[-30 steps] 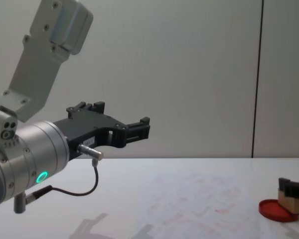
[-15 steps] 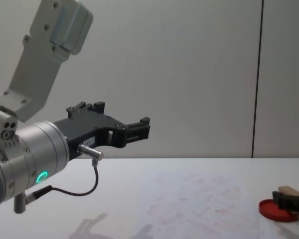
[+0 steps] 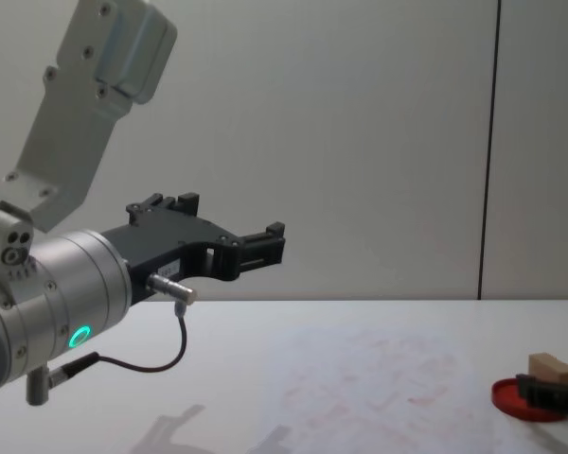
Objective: Use the one hand to pick up the stamp and affix it onto the A4 paper.
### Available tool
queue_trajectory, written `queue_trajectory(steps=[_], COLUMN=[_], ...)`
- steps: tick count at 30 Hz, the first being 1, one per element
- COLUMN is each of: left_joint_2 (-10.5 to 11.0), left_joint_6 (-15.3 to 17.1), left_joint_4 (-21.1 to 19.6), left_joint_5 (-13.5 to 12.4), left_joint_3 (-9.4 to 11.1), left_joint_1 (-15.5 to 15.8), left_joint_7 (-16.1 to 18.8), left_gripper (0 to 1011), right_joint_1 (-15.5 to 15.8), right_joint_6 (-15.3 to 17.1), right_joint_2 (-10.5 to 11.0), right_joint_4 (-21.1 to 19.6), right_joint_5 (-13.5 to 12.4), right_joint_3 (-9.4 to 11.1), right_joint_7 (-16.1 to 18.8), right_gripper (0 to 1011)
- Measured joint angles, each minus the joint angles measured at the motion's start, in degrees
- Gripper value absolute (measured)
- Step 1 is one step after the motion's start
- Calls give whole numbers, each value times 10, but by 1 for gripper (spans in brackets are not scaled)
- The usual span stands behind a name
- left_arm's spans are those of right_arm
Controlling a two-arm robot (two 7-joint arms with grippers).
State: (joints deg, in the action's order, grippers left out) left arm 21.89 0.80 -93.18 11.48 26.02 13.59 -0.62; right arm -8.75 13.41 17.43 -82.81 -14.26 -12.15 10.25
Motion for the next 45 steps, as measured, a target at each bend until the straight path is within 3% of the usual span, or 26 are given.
queue_trajectory(steps=[3,16,21,35,45], left_joint_2=[0,0,0,0,0], left_joint_6=[0,0,0,0,0], left_joint_4=[0,0,0,0,0], left_joint_5=[0,0,0,0,0], left_joint_3=[0,0,0,0,0], left_joint_1=[0,0,0,0,0], left_joint_7=[0,0,0,0,0], left_gripper=[993,993,993,993,993], right_joint_1=[-1,-7,-8,-2,2], right_joint_6=[1,1,-7,-67,-87], right_joint_2=[-1,-5,-6,-5,-8], right_joint_4=[2,13,13,-8,-35], right_joint_5=[1,7,10,33,32], right_joint_3=[0,-1,-1,-4,-14], right_joint_7=[0,-5,-8,0,49], right_gripper=[781,340,224,218,218])
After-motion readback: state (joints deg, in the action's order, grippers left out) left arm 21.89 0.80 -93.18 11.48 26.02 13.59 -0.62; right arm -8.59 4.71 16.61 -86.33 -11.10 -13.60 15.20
